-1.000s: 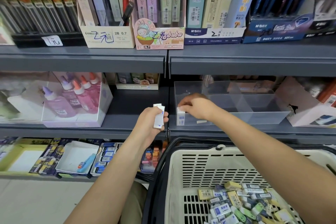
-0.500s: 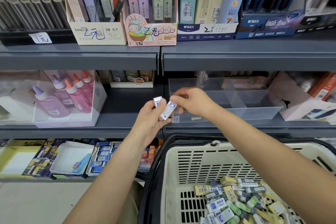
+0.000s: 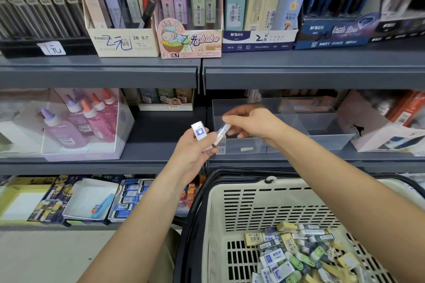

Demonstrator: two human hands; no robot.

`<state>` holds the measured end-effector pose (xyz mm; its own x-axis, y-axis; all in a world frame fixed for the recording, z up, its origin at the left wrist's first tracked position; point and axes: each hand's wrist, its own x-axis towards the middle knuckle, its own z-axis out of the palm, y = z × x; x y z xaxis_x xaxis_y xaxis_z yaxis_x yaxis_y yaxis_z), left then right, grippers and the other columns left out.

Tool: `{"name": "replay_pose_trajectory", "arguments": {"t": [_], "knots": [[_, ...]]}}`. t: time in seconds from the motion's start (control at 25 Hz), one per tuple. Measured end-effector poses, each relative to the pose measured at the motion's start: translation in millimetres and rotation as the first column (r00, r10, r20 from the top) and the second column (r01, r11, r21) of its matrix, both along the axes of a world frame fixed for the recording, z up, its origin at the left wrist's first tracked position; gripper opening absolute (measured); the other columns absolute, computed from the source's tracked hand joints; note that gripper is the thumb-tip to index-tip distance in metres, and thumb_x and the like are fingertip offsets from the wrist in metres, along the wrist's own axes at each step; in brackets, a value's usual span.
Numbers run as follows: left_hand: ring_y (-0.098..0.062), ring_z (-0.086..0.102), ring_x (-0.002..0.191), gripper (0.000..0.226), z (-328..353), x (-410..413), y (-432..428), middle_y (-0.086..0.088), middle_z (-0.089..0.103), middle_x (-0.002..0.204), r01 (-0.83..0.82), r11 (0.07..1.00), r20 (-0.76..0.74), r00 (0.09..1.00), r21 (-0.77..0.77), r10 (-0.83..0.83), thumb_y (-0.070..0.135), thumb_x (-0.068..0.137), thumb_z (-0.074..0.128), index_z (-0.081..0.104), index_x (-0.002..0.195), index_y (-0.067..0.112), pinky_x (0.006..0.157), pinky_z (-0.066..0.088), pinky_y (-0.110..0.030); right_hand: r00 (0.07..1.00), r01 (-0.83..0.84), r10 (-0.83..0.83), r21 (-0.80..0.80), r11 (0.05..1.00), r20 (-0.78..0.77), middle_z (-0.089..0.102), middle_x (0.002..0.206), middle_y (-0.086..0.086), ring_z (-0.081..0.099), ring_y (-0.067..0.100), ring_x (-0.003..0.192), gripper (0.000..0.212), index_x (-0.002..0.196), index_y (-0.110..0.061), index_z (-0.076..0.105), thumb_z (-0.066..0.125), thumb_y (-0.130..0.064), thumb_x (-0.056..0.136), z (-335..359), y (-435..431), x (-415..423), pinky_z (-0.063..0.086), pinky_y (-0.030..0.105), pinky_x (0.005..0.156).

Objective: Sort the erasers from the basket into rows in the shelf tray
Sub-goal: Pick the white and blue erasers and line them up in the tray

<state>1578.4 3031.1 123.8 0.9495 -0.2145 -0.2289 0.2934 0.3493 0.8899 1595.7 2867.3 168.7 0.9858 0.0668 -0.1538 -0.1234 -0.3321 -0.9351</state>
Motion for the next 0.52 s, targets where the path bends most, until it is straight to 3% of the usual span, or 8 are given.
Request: {"name": "replay_pose_trajectory", "arguments": {"t": [0.12, 0.28, 0.36, 0.44, 0.52], "knots": [[-0.010, 0.064, 0.074, 0.012, -1, 2, -2, -0.008, 0.060, 0.088, -0.043, 0.998, 0.066, 0.997, 0.041, 0.041, 0.002, 0.088, 0.059, 0.050, 0.091, 0.011, 0.060, 0.051, -0.018, 1.000, -0.011, 0.010, -0.055, 0.998, -0.009, 0.068, 0.071, 0.002, 0.065, 0.002, 0.053, 0.004, 0.086, -0.014, 0.063, 0.065, -0.011, 0.085, 1, -1, 3, 0.049, 0.011, 0.047], [-0.015, 0.062, 0.078, 0.011, 1, 9, 3, -0.008, 0.057, 0.092, -0.141, 0.987, -0.038, 0.989, 0.078, 0.144, 0.004, 0.094, 0.045, 0.054, 0.093, 0.010, 0.056, 0.054, -0.021, 0.994, 0.101, -0.100, -0.016, 0.995, 0.040, 0.067, 0.083, 0.007, 0.064, 0.014, 0.069, 0.013, 0.074, -0.014, 0.065, 0.071, -0.004, 0.077, 7, -5, 12, 0.055, 0.021, 0.068], [-0.016, 0.061, 0.083, 0.017, -3, 10, 8, -0.007, 0.054, 0.097, -0.127, 0.982, -0.046, 0.990, 0.142, 0.135, 0.003, 0.095, 0.040, 0.055, 0.101, 0.008, 0.056, 0.054, -0.020, 0.985, 0.133, -0.103, -0.229, 0.964, 0.138, 0.066, 0.086, 0.000, 0.061, 0.015, 0.079, 0.012, 0.076, -0.021, 0.065, 0.070, -0.010, 0.079, 6, -6, 21, 0.052, 0.028, 0.077], [-0.014, 0.061, 0.088, 0.022, -9, 8, 12, -0.006, 0.056, 0.104, -0.108, 0.960, 0.004, 0.994, 0.259, 0.111, 0.002, 0.094, 0.043, 0.053, 0.113, 0.006, 0.059, 0.053, -0.019, 0.984, 0.094, 0.001, -0.524, 0.846, 0.179, 0.064, 0.089, -0.007, 0.061, 0.015, 0.083, 0.008, 0.084, -0.028, 0.064, 0.066, -0.020, 0.082, 2, -1, 26, 0.049, 0.026, 0.077], [-0.014, 0.061, 0.089, 0.027, -14, 8, 14, -0.006, 0.060, 0.107, -0.132, 0.939, 0.059, 0.991, 0.317, 0.120, 0.003, 0.091, 0.052, 0.053, 0.117, 0.009, 0.066, 0.053, -0.019, 0.989, 0.010, 0.080, -0.610, 0.792, 0.121, 0.063, 0.092, -0.007, 0.062, 0.018, 0.088, 0.009, 0.092, -0.028, 0.065, 0.064, -0.023, 0.084, -6, 6, 28, 0.049, 0.024, 0.079]]}}
